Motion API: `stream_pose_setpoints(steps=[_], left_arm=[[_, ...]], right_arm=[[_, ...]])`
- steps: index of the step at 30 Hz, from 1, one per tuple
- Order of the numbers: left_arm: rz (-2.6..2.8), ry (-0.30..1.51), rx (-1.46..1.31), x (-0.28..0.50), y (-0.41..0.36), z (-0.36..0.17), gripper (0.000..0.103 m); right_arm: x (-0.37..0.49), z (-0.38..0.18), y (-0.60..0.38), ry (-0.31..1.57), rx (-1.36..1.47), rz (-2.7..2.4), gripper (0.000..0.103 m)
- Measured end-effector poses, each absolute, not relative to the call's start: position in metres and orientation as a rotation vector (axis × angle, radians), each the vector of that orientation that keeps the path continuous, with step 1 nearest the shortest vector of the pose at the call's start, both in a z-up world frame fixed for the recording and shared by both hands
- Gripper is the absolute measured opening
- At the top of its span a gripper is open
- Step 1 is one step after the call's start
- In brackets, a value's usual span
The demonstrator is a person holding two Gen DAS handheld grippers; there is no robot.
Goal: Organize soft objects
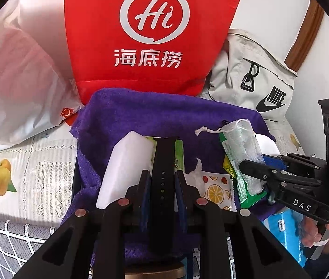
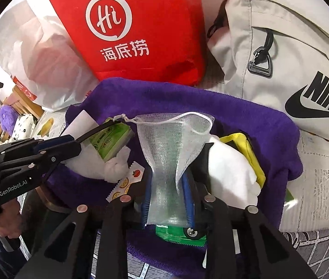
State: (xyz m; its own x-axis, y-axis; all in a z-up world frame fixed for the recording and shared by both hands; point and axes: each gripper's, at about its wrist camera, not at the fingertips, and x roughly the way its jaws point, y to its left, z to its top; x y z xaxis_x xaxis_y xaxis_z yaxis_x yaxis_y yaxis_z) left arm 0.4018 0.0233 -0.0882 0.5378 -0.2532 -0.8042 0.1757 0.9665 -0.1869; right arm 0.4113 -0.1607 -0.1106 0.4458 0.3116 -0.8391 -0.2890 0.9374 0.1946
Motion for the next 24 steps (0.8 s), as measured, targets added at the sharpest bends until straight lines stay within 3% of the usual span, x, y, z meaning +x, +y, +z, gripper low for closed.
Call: stream_pose_setpoints(steps=[3,8,10,13,18,24], left_arm=[[-0.253,0.974,-0.09,0.402,0.023,-0.088,0.026],[-0.247,0.961,-0.071,0.398,0.021,-0.081,0.053],[-0.239,0.952,-0.061,0.396,0.02,-0.076,0.054],[-0.236,0.948,-0.063,0.393,0.021,-0.07,0.054],[-0.215,0.938,-0.047,0.389,0.019,-0.059,0.064],[-0.208,0.919,-0.027,0.379,0.014,-0.044,0.075]], right_arm=[[0.411,-0.11,-0.162,1.045,0.026,0.37,0.03],[0.408,-0.105,-0.162,1.047,0.011,0.364,0.043],[0.407,-0.102,-0.161,1.045,0.001,0.359,0.05],[0.403,-0.095,-0.161,1.025,-0.009,0.348,0.053],[0.395,-0.081,-0.16,1.004,-0.024,0.344,0.056],[0.381,-0.06,-0.165,0.972,-0.019,0.3,0.072]])
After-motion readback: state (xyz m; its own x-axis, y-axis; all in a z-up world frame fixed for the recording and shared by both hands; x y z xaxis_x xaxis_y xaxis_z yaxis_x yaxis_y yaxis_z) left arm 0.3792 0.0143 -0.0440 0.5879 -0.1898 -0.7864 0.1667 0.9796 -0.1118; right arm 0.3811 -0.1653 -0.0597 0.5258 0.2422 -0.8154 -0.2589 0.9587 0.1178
